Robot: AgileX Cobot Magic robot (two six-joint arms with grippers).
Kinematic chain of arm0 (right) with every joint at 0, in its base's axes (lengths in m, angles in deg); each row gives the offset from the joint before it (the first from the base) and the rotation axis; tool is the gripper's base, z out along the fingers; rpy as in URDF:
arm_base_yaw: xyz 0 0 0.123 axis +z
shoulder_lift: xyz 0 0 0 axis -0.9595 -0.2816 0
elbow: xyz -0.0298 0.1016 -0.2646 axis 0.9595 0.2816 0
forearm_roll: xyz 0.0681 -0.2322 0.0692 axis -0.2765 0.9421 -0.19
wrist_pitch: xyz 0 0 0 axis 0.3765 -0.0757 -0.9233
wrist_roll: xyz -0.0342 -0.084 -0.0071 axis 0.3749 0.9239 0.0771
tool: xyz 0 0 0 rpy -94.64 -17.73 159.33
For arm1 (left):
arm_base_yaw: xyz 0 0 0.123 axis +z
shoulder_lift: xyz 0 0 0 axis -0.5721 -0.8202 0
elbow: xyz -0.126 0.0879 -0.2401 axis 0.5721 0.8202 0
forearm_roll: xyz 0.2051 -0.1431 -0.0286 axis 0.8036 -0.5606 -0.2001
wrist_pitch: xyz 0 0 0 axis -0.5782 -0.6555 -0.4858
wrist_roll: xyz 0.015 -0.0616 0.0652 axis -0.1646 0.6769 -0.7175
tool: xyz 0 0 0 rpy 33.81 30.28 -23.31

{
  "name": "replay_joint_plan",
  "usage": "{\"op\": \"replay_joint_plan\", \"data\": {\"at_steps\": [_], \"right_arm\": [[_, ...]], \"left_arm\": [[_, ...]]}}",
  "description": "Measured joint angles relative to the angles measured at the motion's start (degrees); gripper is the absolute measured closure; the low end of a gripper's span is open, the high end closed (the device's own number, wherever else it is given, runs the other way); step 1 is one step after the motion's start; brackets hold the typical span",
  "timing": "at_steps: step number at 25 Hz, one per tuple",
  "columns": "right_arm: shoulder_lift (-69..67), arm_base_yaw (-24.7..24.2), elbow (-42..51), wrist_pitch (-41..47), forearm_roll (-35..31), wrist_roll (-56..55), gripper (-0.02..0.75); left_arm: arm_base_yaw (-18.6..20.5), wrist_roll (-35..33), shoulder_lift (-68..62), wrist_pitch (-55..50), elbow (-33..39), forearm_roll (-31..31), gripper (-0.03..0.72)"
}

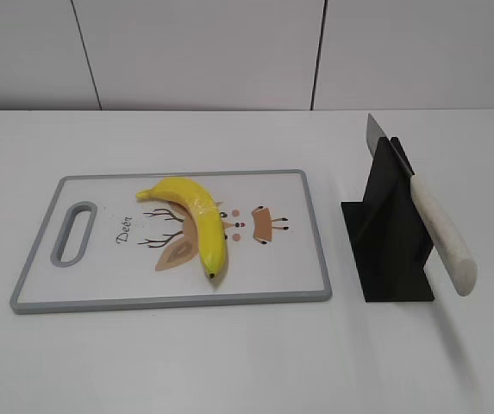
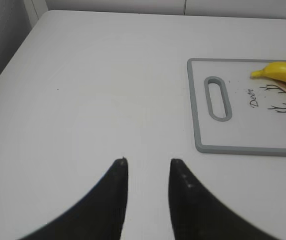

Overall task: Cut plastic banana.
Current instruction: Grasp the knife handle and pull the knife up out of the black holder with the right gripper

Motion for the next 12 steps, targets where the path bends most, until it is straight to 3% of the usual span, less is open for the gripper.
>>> {"op": "replay_joint_plan", "data": {"at_steps": [4,6,12], "right_arm": [[0.00,0.00,0.00,0.00,-0.04,0.00,0.170],[0.00,0.00,0.00,0.00,-0.04,0.00,0.170],[0.00,0.00,0.00,0.00,-0.04,0.00,0.170]], "left_arm": [[0.00,0.00,0.00,0.00,0.00,-0.65,0.124],[0.00,0.00,0.00,0.00,0.00,-0.20,0.035],[0.00,0.00,0.00,0.00,0.00,0.04,0.068]]}}
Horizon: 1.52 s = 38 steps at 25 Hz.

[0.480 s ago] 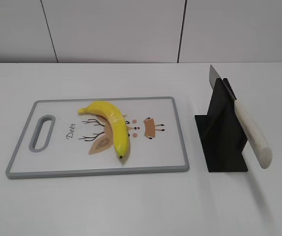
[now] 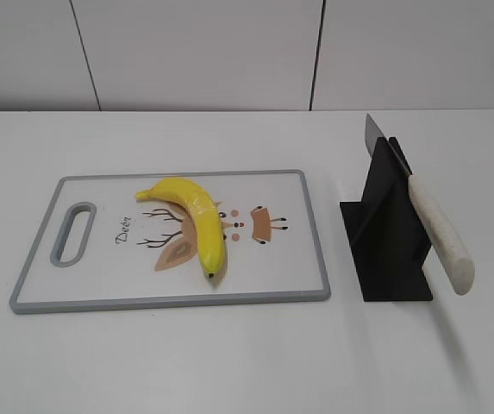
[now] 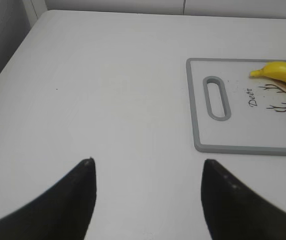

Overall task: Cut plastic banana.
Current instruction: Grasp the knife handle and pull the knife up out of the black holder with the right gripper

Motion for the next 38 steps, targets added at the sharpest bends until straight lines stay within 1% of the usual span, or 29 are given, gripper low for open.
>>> {"op": "replay_joint_plan", "data": {"at_steps": [3,7,33,35,38], "right_arm": [[0.00,0.00,0.00,0.00,0.00,0.00,0.170],[0.00,0.00,0.00,0.00,0.00,0.00,0.170],[-0.61,0.00,-0.63,-0.38,0.00,1.30,0.171],[-3.10,0.00,-1.87,-1.13,0.00,1.43,0.187],[-10.37,0.00,-5.01,-1.49,0.00,1.49,0.230]], "left_arm": [[0.00,0.00,0.00,0.00,0.00,0.00,0.105],[0.00,0.00,0.00,-0.06,0.00,0.00,0.121],[0.00,0.00,0.00,-0.05,0.00,0.00,0.127],[0.00,0.00,0.00,-0.05,0.00,0.00,0.128],[0.00,0.00,0.00,-0.05,0.00,0.00,0.128]]}}
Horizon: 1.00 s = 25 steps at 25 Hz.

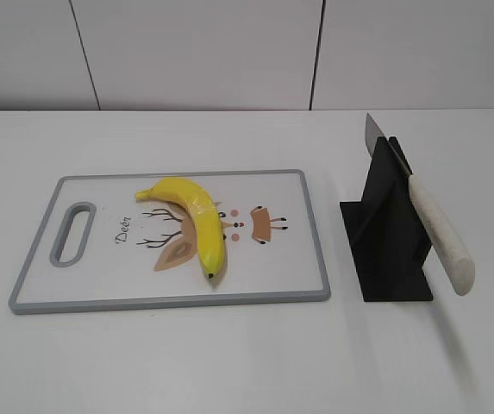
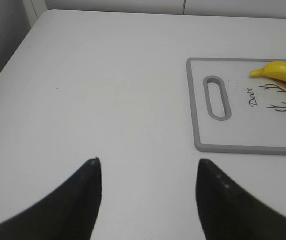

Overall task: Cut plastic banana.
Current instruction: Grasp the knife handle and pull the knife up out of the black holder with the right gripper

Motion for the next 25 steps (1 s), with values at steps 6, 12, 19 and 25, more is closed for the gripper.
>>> {"op": "replay_joint_plan", "data": {"at_steps": [6,12,19,25], "right_arm": [[-15.94,0.00,-7.53,1.96,-1.95,-0.45,0.255],[-29.90,0.00,-12.62,2.33,-5.88,-0.71,0.255],[-44.72,0.87,-16.77,2.72,-9.15,0.21,0.257],[-57.26,7.37,-20.94,2.62,-9.90,0.29,0.262]], "left_arm": [[0.00,0.00,0.00,0.00,0.00,0.00,0.128],[0.00,0.00,0.00,0.00,0.00,0.00,0.128],[0.00,0.00,0.00,0.00,0.00,0.00,0.128],[0.02,0.00,0.00,0.00,0.00,0.00,0.128]]}}
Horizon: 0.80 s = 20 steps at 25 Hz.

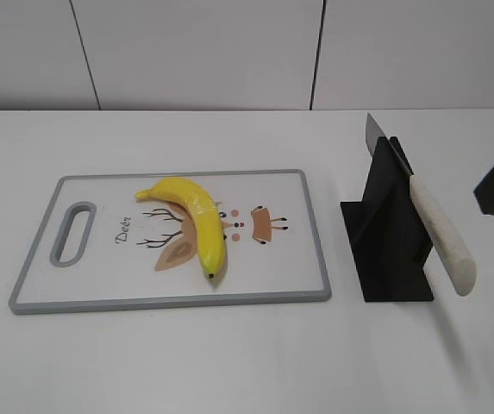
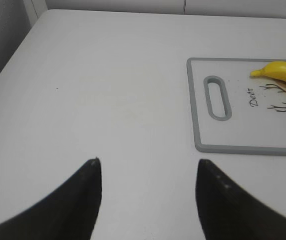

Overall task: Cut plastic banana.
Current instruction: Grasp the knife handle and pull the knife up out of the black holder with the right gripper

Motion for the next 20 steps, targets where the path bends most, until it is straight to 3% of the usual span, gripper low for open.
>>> {"op": "replay_joint_plan", "data": {"at_steps": [8,11,15,20], "right_arm": [[-12.50,5.81,-6.73,-0.16,-0.27,-0.48,0.262],[-17.12,7.45,-7.64,-0.16,2.46,-3.50,0.262],[-22.48,7.71,-7.76,0.80,6.56,-8.13,0.262],[-27.81,7.71,-7.77,1.02,5.15,-8.84,0.262]], "left_arm": [[0.00,0.00,0.00,0.00,0.00,0.00,0.130],[0.00,0.00,0.00,0.00,0.00,0.00,0.130],[0.10,0.00,0.00,0.00,0.00,0.00,0.130],[0.17,0.00,0.00,0.00,0.00,0.00,0.130]]}}
